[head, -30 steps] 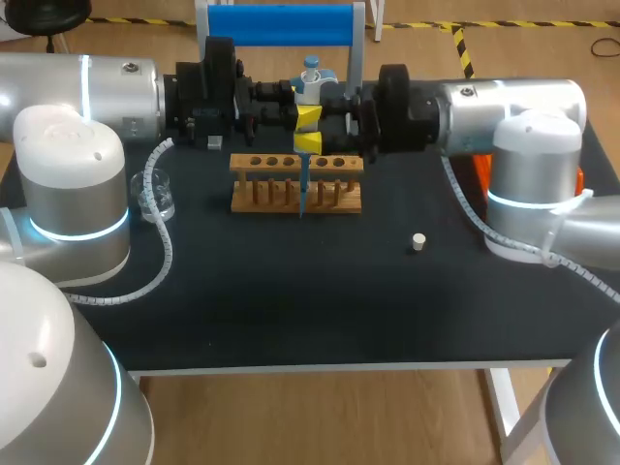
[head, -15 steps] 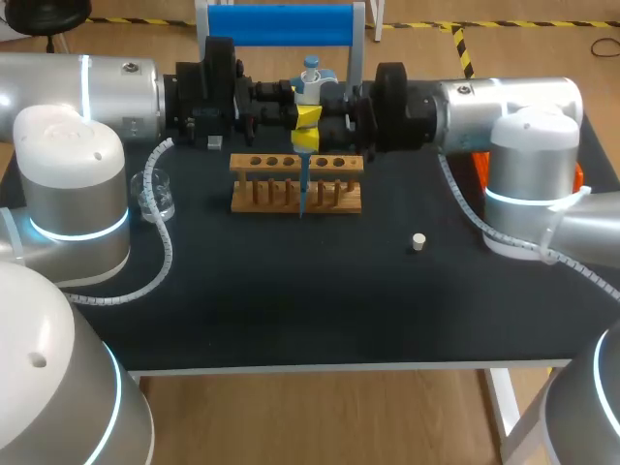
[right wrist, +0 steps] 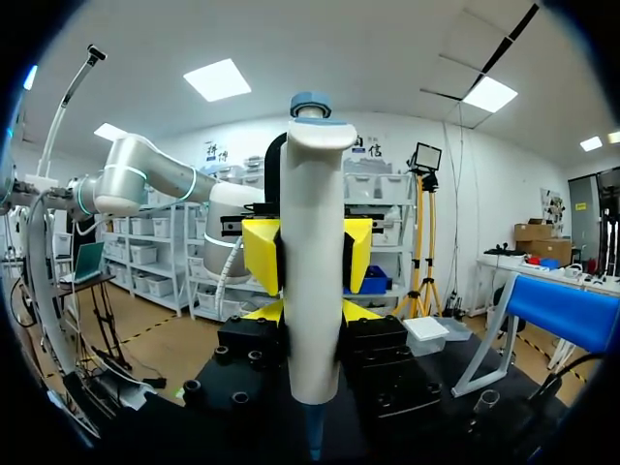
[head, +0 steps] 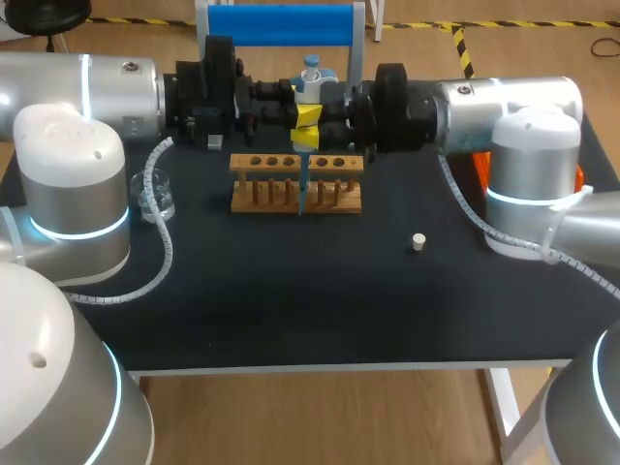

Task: Invert the test tube, pick up the pipette, mount the tip to pipette, aspirate from beaker and dispense into the tube, eject the tip, return the pipette, and cap with the stopper.

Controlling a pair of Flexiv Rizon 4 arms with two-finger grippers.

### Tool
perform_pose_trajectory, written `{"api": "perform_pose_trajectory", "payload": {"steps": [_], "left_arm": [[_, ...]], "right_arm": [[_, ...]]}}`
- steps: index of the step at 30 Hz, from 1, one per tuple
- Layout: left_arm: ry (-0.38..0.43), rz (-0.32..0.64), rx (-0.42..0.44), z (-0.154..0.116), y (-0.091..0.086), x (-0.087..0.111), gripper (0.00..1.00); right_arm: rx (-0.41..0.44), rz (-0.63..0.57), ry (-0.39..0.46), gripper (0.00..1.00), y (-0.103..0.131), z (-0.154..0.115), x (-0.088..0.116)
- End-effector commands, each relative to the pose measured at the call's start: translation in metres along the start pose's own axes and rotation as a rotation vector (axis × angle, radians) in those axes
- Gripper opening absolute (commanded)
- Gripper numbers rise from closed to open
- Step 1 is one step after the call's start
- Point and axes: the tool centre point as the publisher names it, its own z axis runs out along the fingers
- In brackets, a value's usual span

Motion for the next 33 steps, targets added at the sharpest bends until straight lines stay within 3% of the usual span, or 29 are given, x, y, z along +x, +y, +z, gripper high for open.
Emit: {"api": "perform_pose_trajectory", "payload": {"steps": [1, 2, 3, 4, 17, 33], "left_arm": [[-0.001, 0.001, 0.003, 0.000, 0.001, 0.001, 0.00], [-0.001, 0.001, 0.003, 0.000, 0.001, 0.001, 0.03], [-0.001, 0.001, 0.003, 0.000, 0.001, 0.001, 0.67], [-0.001, 0.001, 0.003, 0.000, 0.001, 0.001, 1.00], [-0.001, 0.001, 0.003, 0.000, 0.001, 0.001, 1.00], [-0.001, 0.001, 0.003, 0.000, 0.001, 0.001, 1.00]], "right_arm": [[0.003, 0.002, 0.007, 0.00, 0.001, -0.002, -0.001], [0.004, 0.002, 0.008, 0.00, 0.001, -0.002, -0.001], [0.005, 0.003, 0.008, 0.00, 0.002, -0.003, -0.001], [0.005, 0.003, 0.009, 0.00, 0.002, -0.004, 0.000], [0.037, -0.005, 0.025, 0.00, 0.001, -0.033, 0.001], [0.054, -0.007, 0.044, 0.00, 0.011, -0.129, -0.021]]}}
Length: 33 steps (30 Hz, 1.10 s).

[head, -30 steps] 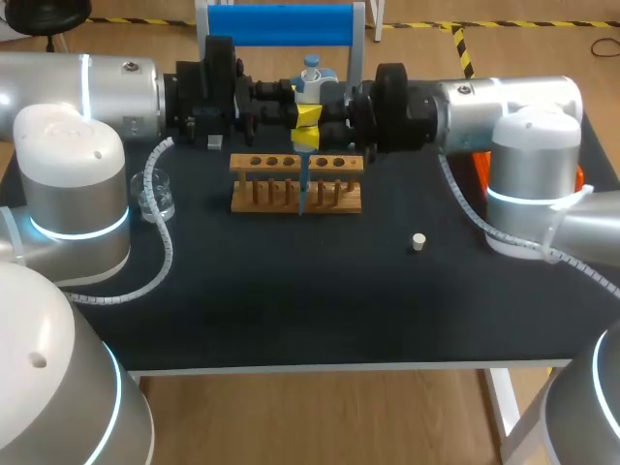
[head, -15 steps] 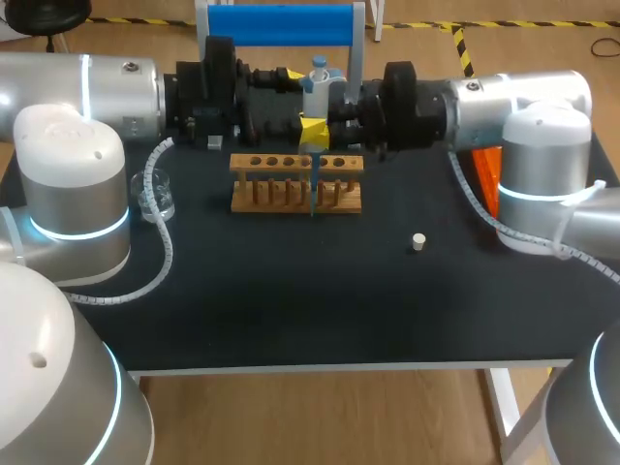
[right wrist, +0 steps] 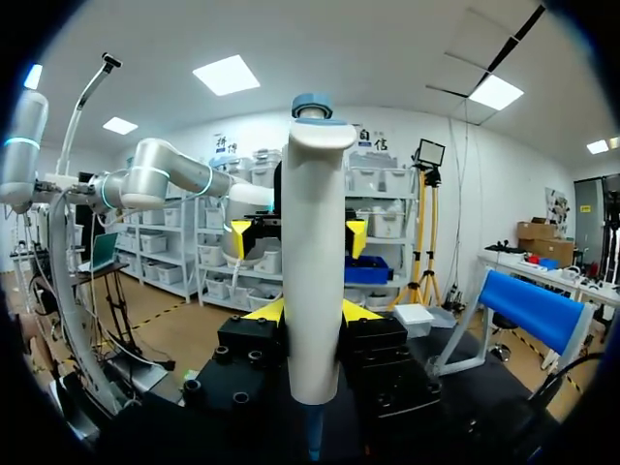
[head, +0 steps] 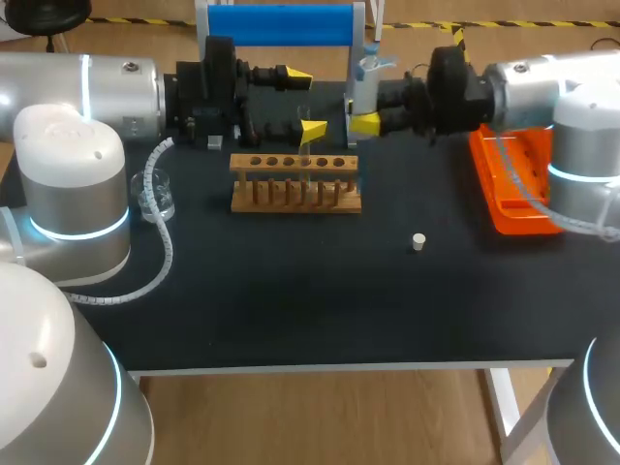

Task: Invert the test tube, pick up the pipette, mount the tip to pipette, aspirate from beaker and dispense into the tube, eject the tip, return the pipette, and cap with the stopper.

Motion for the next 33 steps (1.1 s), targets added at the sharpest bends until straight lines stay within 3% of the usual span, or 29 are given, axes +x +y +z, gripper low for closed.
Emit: {"api": "perform_pose_trajectory", "payload": {"steps": [1, 10, 20, 33], "left_arm": [[-0.001, 0.001, 0.003, 0.000, 0.001, 0.000, 1.00], [-0.001, 0.001, 0.003, 0.000, 0.001, 0.000, 1.00], [-0.001, 0.001, 0.003, 0.000, 0.001, 0.000, 1.00], [-0.001, 0.001, 0.003, 0.000, 0.001, 0.000, 1.00]], "right_arm": [[0.002, 0.010, 0.001, 0.00, 0.004, -0.045, -0.006], [0.009, -0.018, -0.041, 0.00, 0.014, -0.102, -0.018], [0.042, -0.029, -0.045, 0.00, 0.028, -0.149, -0.028], [0.034, -0.008, -0.094, 0.00, 0.033, -0.219, -0.033]]}}
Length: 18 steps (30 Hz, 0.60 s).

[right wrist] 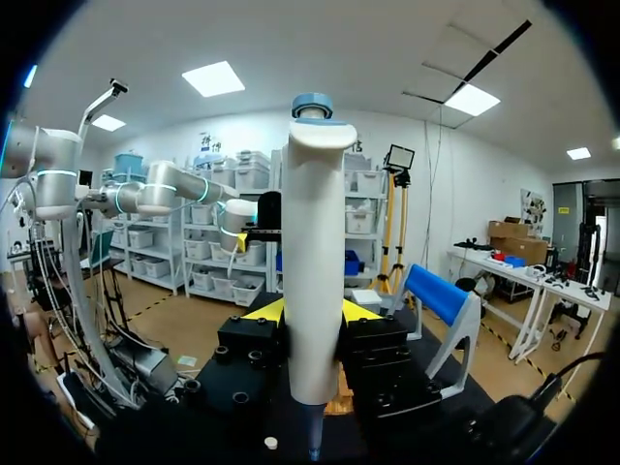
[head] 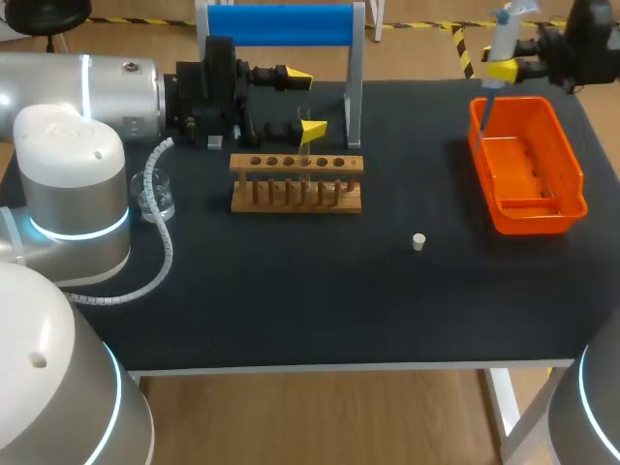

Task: Invert the test tube, pick up the pipette, mount the tip to pipette, aspirate from beaker and dispense into the tube, eject the tip, return the pipette, and cap with the stopper.

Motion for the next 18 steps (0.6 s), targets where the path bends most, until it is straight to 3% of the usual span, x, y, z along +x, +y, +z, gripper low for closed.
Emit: {"api": "perform_pose_trajectory", "payload": {"steps": [1, 18], "left_arm": [[-0.001, 0.001, 0.003, 0.000, 0.001, 0.000, 1.00], [-0.001, 0.001, 0.003, 0.000, 0.001, 0.000, 1.00]], "right_arm": [[0.001, 0.001, 0.005, 0.00, 0.001, -0.028, 0.001], [-0.066, -0.004, 0.009, 0.00, -0.014, -0.096, -0.004]]}}
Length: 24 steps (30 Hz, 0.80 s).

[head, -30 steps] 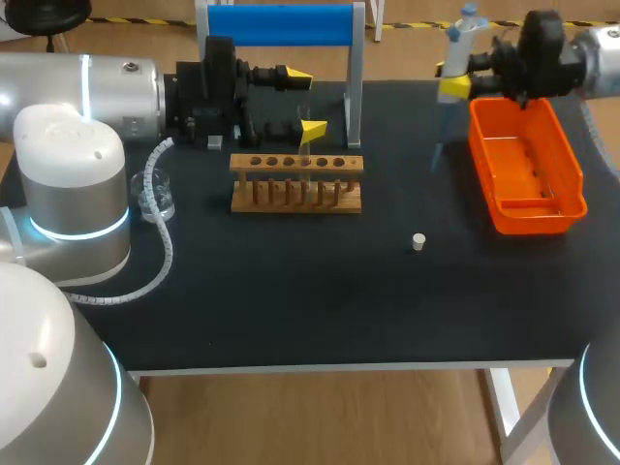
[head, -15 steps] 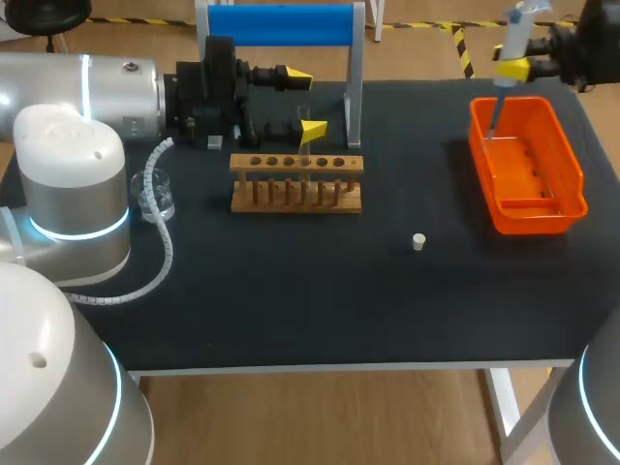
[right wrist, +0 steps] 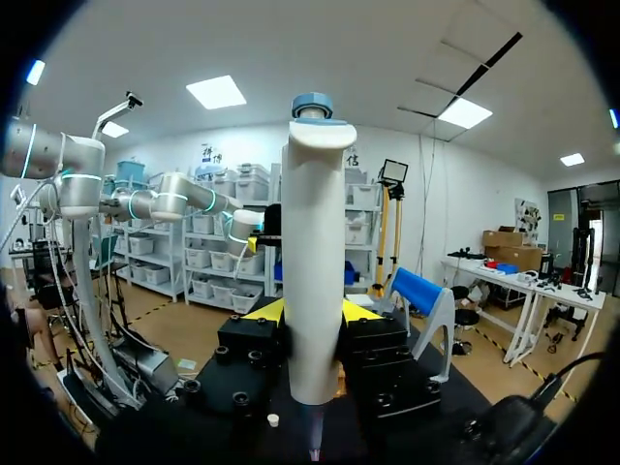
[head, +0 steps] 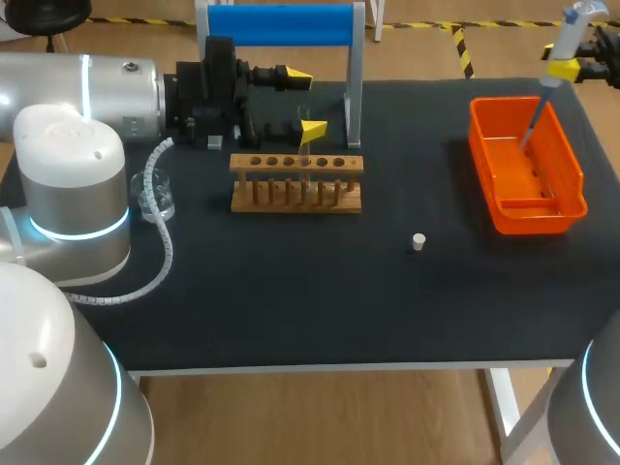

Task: Invert the test tube, pick up the pipette, mount the tip to pipette, aspirate from beaker and dispense into the tube, eject the tip, return the pipette, and cap with the stopper.

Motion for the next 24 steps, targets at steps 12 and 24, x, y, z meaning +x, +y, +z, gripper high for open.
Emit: {"api": "perform_pose_trajectory", "payload": {"steps": [12, 24], "left_arm": [[-0.001, 0.001, 0.003, 0.000, 0.001, 0.000, 1.00], [-0.001, 0.001, 0.003, 0.000, 0.001, 0.000, 1.00]], "right_arm": [[0.011, 0.016, 0.050, 0.00, -0.024, -0.042, -0.008], [0.003, 0.009, 0.086, 0.00, -0.043, -0.048, -0.009]]}}
